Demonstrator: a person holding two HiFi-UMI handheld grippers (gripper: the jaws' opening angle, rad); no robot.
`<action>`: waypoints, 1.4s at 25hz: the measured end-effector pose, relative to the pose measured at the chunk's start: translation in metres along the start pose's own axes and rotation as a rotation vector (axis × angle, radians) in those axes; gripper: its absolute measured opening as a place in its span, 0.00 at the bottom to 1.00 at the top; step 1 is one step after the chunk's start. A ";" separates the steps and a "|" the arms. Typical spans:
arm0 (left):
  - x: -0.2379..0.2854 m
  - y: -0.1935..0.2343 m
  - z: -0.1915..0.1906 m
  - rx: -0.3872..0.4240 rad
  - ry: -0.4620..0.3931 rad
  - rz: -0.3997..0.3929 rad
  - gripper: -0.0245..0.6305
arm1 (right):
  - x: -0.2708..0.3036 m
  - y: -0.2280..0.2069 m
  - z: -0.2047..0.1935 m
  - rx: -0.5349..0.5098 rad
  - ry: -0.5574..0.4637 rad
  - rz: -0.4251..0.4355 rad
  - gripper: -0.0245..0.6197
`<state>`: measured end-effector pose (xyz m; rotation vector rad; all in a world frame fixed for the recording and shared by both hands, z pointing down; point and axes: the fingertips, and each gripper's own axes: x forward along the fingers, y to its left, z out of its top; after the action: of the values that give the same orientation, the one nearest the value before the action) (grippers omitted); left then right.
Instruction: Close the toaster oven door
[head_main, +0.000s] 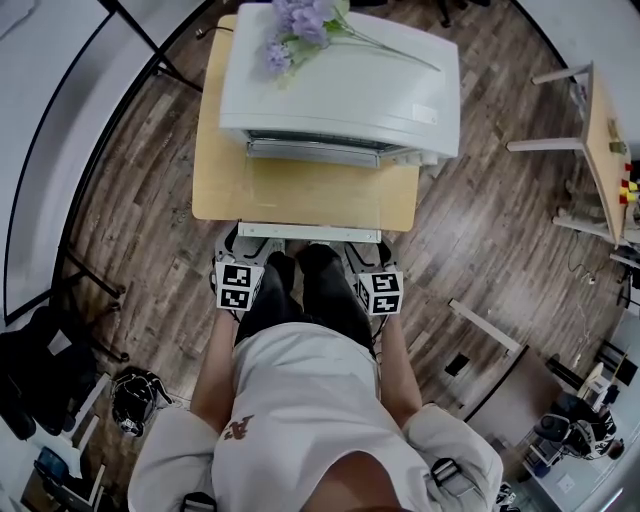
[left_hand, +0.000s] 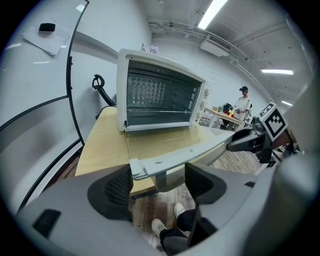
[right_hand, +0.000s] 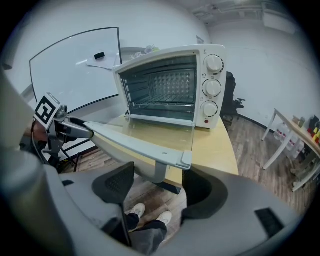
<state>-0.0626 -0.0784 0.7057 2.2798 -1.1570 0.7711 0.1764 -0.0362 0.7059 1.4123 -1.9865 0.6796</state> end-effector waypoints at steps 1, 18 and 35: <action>-0.001 0.000 0.002 0.007 -0.003 0.000 0.52 | -0.001 0.000 0.002 -0.001 -0.004 0.000 0.51; -0.017 0.001 0.037 0.012 -0.071 -0.041 0.53 | -0.026 0.001 0.036 -0.007 -0.086 -0.031 0.49; -0.029 0.004 0.066 -0.005 -0.124 -0.033 0.54 | -0.042 0.000 0.066 -0.066 -0.146 -0.093 0.49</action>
<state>-0.0624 -0.1052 0.6383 2.3646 -1.1712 0.6211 0.1756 -0.0558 0.6298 1.5418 -2.0196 0.4776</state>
